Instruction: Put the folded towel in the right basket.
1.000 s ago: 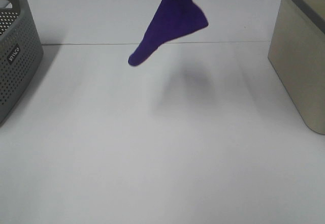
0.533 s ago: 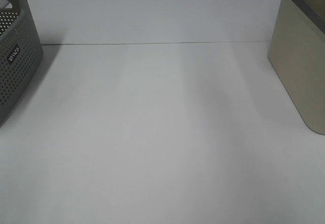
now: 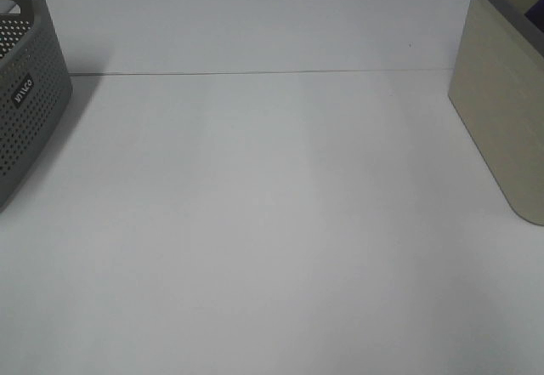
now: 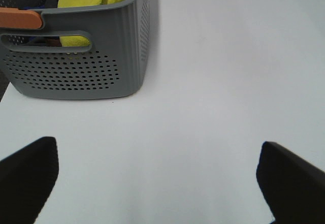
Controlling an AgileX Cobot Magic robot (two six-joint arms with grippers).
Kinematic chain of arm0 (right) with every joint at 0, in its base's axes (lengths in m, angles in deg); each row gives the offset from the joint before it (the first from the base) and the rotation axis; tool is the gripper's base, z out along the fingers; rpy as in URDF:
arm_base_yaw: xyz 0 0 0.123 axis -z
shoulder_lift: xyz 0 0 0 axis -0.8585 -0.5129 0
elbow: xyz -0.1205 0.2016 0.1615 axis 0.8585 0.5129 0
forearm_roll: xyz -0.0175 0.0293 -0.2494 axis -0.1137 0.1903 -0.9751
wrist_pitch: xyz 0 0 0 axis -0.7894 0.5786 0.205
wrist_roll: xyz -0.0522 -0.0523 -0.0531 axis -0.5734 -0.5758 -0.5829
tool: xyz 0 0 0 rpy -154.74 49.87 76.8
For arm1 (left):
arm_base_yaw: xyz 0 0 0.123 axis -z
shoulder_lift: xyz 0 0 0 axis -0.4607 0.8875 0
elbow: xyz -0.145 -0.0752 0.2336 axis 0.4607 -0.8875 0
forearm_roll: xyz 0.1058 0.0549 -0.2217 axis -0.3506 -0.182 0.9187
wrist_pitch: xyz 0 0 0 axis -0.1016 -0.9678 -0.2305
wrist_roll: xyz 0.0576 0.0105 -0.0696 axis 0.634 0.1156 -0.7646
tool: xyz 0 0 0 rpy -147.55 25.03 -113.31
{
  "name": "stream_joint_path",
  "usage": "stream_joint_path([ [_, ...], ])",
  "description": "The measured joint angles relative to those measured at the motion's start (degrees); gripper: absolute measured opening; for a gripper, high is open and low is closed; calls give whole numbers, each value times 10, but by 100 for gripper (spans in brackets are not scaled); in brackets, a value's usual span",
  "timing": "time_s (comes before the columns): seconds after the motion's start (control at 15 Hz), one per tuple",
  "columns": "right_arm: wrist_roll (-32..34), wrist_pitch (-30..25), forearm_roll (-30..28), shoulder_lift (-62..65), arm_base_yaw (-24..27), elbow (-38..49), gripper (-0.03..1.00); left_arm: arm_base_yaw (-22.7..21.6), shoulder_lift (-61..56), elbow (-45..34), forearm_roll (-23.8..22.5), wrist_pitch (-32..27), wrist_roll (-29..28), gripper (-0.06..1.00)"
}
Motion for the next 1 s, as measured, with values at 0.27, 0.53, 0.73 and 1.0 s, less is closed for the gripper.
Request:
stream_joint_path([
  [0.27,1,0,-49,-43,0,0,6,0,0,0,0,0,0,99],
  [0.53,7,-3,-44,-53,-1,0,49,0,0,0,0,0,0,99],
  [0.73,6,-3,-44,-53,-1,0,89,0,0,0,0,0,0,99],
  [1.0,-22,-3,-25,-53,-1,0,96,0,0,0,0,0,0,99],
])
